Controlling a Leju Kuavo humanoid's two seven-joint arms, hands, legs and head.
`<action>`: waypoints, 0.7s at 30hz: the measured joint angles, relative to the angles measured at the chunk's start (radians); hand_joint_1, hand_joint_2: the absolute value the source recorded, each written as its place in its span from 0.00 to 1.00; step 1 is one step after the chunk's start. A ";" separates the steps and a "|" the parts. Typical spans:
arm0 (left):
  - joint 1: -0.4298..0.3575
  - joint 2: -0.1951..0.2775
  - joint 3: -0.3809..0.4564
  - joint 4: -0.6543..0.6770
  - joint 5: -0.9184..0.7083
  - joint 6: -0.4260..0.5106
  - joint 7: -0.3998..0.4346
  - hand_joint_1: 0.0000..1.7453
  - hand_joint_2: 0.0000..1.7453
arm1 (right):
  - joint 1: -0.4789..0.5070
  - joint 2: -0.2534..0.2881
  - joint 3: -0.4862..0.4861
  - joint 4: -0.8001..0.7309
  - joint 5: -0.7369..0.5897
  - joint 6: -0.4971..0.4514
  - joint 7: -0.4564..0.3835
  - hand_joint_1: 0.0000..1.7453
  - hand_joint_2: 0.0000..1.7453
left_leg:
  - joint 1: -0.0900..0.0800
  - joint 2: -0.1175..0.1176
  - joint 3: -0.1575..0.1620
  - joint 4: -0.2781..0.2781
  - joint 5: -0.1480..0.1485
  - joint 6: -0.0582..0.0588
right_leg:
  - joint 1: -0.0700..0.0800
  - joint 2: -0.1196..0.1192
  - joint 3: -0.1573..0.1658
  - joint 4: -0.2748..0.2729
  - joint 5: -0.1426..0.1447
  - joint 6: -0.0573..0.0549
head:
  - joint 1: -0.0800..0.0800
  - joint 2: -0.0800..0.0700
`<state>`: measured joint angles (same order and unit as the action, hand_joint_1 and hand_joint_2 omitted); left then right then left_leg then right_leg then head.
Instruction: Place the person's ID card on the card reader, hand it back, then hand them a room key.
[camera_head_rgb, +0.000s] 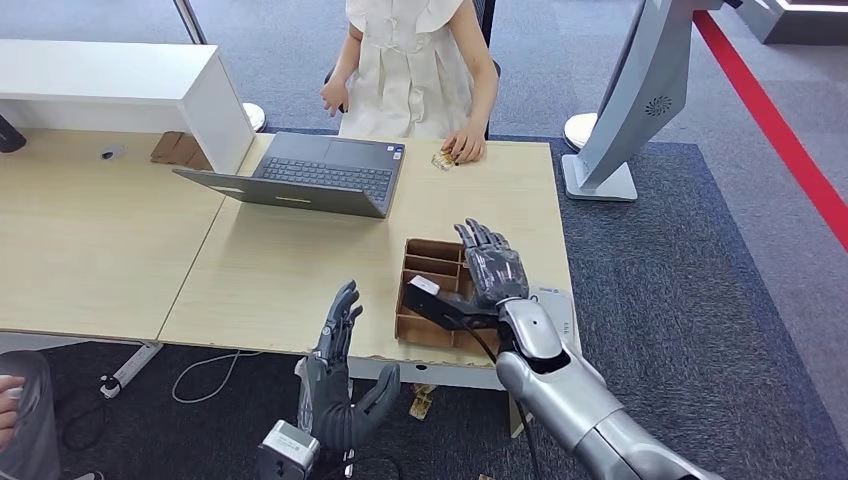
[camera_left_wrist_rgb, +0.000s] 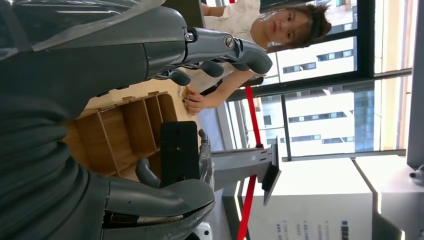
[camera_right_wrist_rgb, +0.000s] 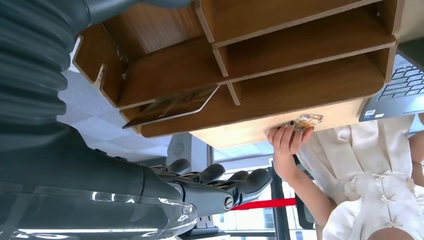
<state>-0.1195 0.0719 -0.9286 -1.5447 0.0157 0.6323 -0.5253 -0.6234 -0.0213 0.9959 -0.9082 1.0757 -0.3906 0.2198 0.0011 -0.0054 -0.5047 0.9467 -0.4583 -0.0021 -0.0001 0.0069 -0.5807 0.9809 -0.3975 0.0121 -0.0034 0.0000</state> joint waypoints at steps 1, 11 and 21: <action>0.000 -0.001 0.001 0.000 0.000 0.001 0.000 0.00 1.00 | -0.001 0.002 0.001 0.006 0.000 -0.001 0.000 0.00 1.00 | 0.000 0.000 0.000 0.000 0.000 0.000 | 0.000 0.000 0.000 0.000 0.000 0.000 | 0.000 0.000; 0.001 -0.003 0.004 0.006 0.005 0.011 -0.001 0.00 1.00 | -0.025 0.005 0.004 0.038 -0.010 -0.017 0.016 0.00 1.00 | 0.000 0.000 0.000 0.000 0.000 0.000 | 0.000 0.000 0.000 0.000 0.000 0.000 | 0.000 0.000; 0.000 -0.002 0.003 0.006 0.004 0.043 0.000 0.00 1.00 | -0.040 -0.016 -0.017 0.011 -0.017 -0.037 0.045 0.00 1.00 | 0.000 0.000 0.000 0.000 0.000 0.000 | 0.000 0.000 0.000 0.000 0.000 0.000 | 0.000 0.000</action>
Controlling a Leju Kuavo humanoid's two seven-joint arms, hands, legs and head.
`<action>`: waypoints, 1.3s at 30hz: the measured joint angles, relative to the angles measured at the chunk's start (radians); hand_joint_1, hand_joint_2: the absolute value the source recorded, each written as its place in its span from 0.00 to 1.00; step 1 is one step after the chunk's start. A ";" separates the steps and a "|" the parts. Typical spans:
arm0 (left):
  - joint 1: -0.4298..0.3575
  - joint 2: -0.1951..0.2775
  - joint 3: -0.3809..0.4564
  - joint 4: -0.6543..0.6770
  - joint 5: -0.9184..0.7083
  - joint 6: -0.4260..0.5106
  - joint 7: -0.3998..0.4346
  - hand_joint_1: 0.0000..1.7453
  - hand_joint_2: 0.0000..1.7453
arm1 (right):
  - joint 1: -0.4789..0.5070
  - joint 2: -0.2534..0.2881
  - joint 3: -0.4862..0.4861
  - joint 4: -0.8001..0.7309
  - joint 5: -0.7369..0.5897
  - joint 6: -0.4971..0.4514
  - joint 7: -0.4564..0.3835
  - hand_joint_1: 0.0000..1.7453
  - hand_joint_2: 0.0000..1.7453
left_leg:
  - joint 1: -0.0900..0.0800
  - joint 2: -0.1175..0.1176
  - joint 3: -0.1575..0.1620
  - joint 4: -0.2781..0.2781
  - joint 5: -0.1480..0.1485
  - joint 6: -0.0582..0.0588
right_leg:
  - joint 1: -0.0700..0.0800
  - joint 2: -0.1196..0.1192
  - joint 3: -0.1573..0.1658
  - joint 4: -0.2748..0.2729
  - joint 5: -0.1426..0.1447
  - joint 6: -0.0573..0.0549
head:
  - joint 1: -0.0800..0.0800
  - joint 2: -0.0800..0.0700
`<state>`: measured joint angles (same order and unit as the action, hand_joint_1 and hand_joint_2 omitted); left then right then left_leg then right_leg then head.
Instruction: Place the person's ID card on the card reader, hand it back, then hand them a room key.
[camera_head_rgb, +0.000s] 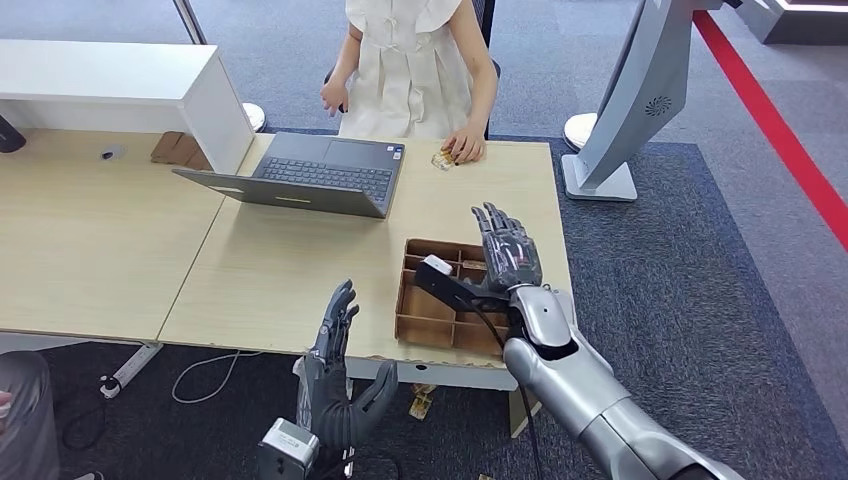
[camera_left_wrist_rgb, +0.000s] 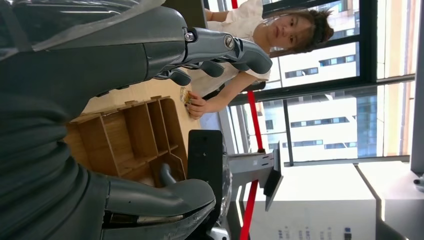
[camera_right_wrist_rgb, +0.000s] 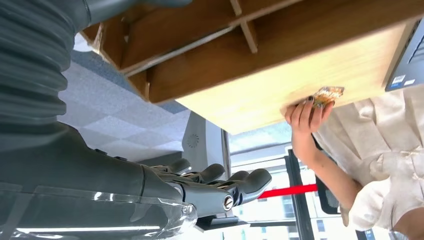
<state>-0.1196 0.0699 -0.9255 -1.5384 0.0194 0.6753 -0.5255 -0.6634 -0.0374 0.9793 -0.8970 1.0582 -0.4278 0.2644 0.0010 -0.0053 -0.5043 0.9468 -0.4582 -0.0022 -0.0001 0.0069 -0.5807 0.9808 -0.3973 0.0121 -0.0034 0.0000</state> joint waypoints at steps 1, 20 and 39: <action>0.000 0.000 0.000 0.000 -0.001 0.001 0.000 0.00 1.00 | -0.001 -0.003 -0.004 -0.006 0.000 0.001 0.003 0.00 1.00 | 0.000 0.000 0.000 0.000 0.000 0.000 | 0.000 0.000 0.000 0.000 0.000 0.000 | 0.000 0.000; -0.012 0.006 -0.020 -0.006 0.012 0.001 0.020 0.00 1.00 | 0.020 -0.035 -0.023 -0.076 0.020 0.029 0.021 0.00 1.00 | 0.000 0.000 0.000 0.000 0.000 0.000 | 0.000 0.000 0.000 0.000 0.000 0.000 | 0.000 0.000; -0.042 0.006 -0.054 -0.006 0.032 -0.007 0.021 0.00 1.00 | 0.053 -0.047 -0.023 -0.111 0.044 0.073 0.017 0.00 1.00 | 0.000 0.000 0.000 0.000 0.000 0.000 | 0.000 0.000 0.000 0.000 0.000 0.000 | 0.000 0.000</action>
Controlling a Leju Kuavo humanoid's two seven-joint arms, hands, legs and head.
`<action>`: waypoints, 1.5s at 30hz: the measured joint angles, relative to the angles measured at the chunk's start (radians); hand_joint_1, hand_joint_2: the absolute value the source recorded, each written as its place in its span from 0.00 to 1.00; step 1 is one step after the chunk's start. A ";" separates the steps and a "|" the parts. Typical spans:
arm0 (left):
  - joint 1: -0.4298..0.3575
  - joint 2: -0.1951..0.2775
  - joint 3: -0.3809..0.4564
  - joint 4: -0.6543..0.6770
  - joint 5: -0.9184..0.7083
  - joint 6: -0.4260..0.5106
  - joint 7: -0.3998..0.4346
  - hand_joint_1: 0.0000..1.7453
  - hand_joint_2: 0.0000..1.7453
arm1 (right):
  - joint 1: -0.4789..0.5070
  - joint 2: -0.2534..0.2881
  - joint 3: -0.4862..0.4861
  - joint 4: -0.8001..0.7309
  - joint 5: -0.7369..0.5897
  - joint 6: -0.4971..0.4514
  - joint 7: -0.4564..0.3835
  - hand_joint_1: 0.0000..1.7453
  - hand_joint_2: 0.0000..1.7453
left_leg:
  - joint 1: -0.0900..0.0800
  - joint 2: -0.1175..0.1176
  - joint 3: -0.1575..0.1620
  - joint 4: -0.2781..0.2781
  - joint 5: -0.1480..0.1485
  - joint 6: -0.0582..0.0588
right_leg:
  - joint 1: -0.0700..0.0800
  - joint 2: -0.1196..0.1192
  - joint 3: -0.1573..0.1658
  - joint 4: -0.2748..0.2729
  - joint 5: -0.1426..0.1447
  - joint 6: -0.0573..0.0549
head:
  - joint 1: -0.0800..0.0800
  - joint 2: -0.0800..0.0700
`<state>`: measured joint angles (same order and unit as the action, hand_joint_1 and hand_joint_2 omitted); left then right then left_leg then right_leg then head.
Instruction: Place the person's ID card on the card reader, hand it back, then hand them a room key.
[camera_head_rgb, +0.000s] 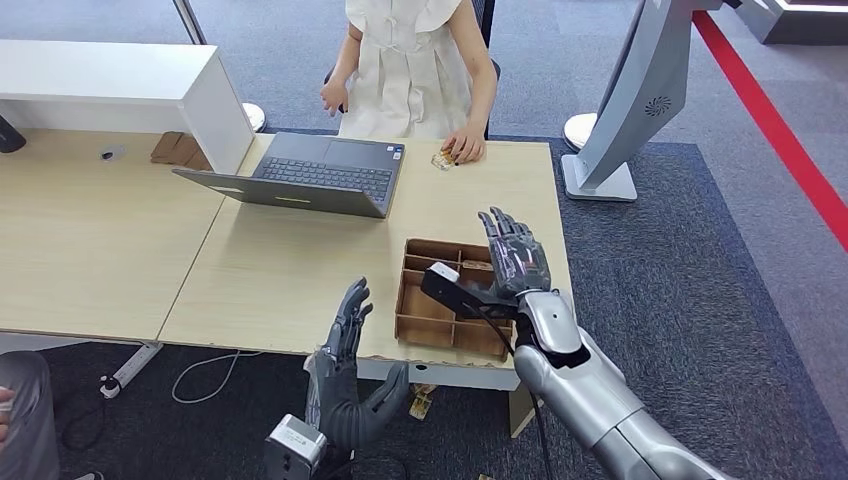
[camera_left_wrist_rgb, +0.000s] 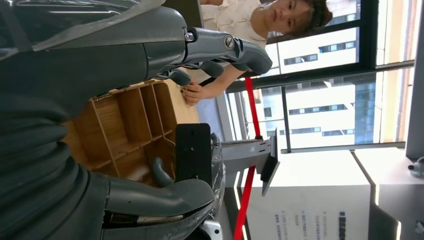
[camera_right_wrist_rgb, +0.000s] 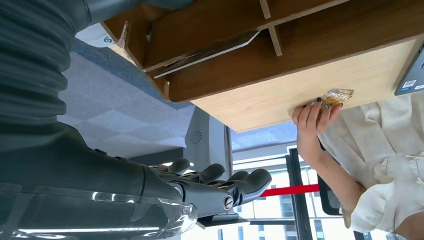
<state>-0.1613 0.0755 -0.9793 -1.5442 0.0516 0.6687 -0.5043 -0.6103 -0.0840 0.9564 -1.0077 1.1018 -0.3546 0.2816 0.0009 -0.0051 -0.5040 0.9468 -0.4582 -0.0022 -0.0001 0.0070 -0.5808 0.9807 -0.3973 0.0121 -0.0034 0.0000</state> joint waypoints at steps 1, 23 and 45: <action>0.000 0.000 0.000 0.000 0.000 0.000 0.000 0.00 1.00 | 0.000 0.000 0.000 0.000 0.000 0.000 0.000 0.00 1.00 | 0.000 0.000 0.000 0.000 0.000 0.000 | 0.000 0.000 0.000 0.000 0.000 0.000 | 0.000 0.000; -0.016 -0.011 -0.011 0.007 0.006 -0.031 -0.004 0.00 1.00 | 0.033 -0.029 -0.025 -0.054 0.001 0.035 0.014 1.00 1.00 | 0.000 0.000 0.000 0.000 0.000 0.000 | 0.000 0.000 0.000 0.000 0.000 0.000 | 0.000 0.000; -0.018 -0.024 0.001 0.026 0.021 -0.005 -0.026 0.00 1.00 | 0.026 -0.039 -0.090 -0.151 0.019 -0.149 0.049 1.00 1.00 | 0.000 0.000 0.000 0.000 0.000 0.000 | 0.000 0.000 0.000 0.000 0.000 0.000 | 0.000 0.000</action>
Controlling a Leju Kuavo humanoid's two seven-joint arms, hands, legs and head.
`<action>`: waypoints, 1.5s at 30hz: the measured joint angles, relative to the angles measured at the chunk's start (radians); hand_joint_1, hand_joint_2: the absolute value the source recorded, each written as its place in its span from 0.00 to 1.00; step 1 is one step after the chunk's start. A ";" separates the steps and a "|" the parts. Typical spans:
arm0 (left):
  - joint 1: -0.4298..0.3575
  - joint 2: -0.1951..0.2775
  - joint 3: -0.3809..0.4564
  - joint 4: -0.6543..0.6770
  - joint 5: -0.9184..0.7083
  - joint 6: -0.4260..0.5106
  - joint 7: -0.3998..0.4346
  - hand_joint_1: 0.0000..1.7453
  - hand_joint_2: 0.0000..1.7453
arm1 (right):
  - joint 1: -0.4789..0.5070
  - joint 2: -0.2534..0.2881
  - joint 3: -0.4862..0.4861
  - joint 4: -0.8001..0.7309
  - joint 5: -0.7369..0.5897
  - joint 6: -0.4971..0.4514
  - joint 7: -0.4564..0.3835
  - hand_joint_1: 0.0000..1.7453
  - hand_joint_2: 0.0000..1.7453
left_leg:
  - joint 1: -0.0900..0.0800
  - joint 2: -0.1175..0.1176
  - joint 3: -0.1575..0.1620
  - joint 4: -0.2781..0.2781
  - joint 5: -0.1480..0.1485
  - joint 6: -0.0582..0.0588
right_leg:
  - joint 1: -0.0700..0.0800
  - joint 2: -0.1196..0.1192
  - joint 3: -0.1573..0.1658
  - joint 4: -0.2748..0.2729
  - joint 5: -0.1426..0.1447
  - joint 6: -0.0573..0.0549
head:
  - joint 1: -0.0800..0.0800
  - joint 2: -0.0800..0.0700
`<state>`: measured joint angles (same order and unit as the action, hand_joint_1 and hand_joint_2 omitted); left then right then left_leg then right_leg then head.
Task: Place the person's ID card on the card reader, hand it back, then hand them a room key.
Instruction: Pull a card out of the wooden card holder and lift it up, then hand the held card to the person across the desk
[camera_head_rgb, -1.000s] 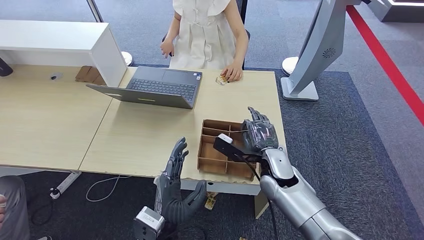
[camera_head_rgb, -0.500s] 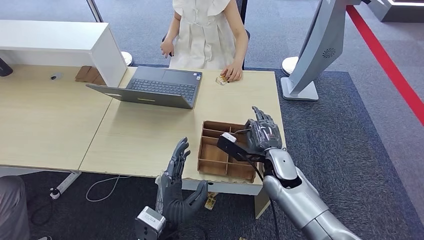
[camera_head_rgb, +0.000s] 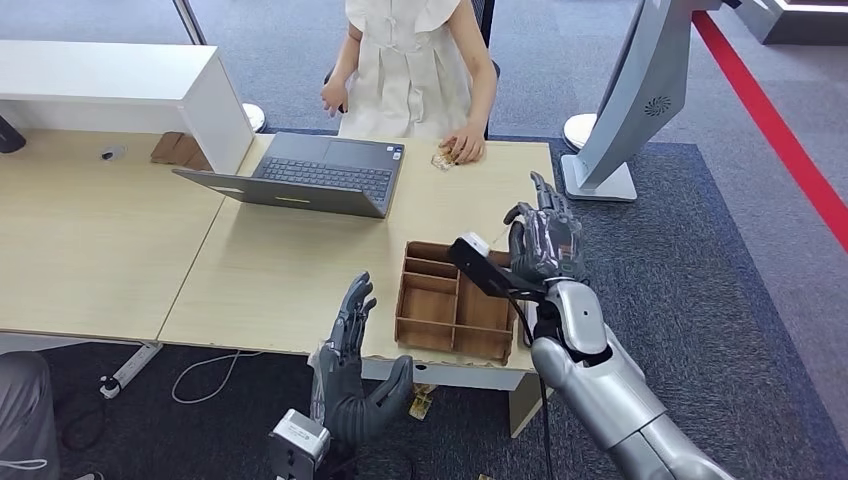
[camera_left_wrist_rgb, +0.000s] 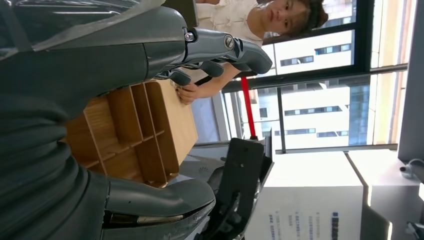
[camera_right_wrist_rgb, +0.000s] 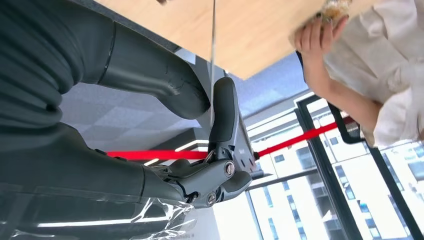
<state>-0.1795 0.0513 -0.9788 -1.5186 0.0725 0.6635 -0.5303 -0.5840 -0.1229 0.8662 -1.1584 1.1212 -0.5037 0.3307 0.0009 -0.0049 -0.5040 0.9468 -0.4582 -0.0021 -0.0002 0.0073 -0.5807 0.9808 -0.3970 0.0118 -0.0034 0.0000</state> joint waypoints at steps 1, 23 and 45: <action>-0.001 -0.001 -0.001 0.003 0.004 0.004 -0.003 0.00 1.00 | -0.008 0.000 -0.006 -0.009 0.003 0.000 0.007 1.00 1.00 | 0.000 0.000 0.000 0.000 0.000 0.000 | 0.000 0.000 0.000 0.000 0.000 0.000 | 0.000 0.000; -0.077 -0.032 -0.076 0.080 0.113 -0.016 -0.065 0.00 1.00 | -0.200 0.048 0.001 0.020 0.071 0.180 0.019 1.00 1.00 | 0.000 0.000 -0.001 0.000 0.001 0.000 | 0.000 0.000 0.000 0.001 0.001 0.000 | 0.000 0.000; -0.147 -0.070 -0.161 0.167 0.162 -0.059 -0.076 0.00 1.00 | -0.398 0.235 0.112 0.340 0.158 0.248 0.010 1.00 1.00 | 0.000 0.000 -0.001 0.000 0.001 0.000 | 0.000 0.000 -0.001 0.001 0.001 0.000 | 0.000 0.000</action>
<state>-0.3268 -0.0191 -1.1401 -1.3518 0.2349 0.6047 -0.6062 -0.9824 0.1121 0.9778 -0.8187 1.2793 -0.2555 0.3406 0.0010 -0.0053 -0.5051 0.9470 -0.4573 -0.0023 -0.0002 0.0071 -0.5813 0.9814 -0.3964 0.0121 -0.0035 0.0001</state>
